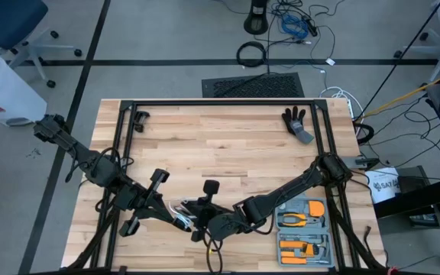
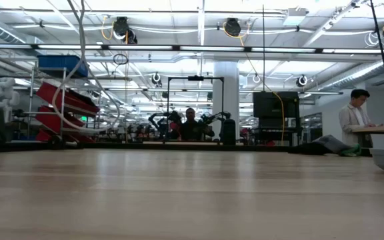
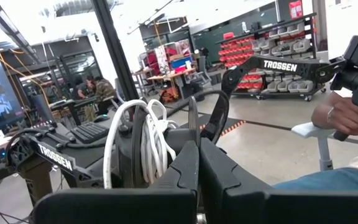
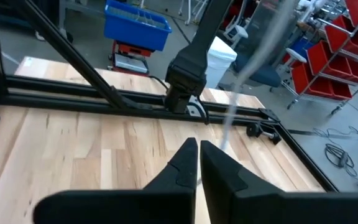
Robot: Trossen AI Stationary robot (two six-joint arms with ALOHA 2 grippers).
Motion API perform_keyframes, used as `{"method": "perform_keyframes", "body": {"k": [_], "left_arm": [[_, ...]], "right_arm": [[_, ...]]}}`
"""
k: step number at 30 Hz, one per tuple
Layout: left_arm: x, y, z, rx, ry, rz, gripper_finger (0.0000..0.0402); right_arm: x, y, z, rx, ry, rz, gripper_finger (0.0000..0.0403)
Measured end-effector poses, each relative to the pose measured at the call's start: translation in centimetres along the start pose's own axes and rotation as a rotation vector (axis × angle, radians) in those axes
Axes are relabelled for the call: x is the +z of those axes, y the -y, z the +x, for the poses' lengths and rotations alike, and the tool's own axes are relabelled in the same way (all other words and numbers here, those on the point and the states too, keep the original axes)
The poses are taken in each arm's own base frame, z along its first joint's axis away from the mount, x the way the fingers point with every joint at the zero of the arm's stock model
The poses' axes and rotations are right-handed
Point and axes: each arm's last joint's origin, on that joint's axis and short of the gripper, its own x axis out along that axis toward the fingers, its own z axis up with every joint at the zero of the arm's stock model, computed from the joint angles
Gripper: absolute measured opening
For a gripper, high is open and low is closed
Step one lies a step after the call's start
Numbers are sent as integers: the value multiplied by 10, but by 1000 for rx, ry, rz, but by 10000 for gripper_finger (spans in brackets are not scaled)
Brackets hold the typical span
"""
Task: Coil cords
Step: Coil the white cable wire onto the spool
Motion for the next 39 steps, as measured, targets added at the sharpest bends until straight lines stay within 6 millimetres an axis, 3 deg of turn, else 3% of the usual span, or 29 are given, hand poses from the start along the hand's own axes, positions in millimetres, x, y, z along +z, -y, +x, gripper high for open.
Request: {"method": "perform_keyframes", "body": {"k": [10,18,24,39], "left_arm": [[3,4,0,-17,20,-1,2],[3,4,0,-16,21,0,2],[3,4,0,-15,25,-1,2],[3,4,0,-15,25,0,2]], "right_arm": [[-4,-7,-6,33,-30,9,11],[-5,-19,-23,-56,-23,-48,120],[-1,-17,-21,-68,0,-40,174],[11,-6,-7,39,92,13,167]]}}
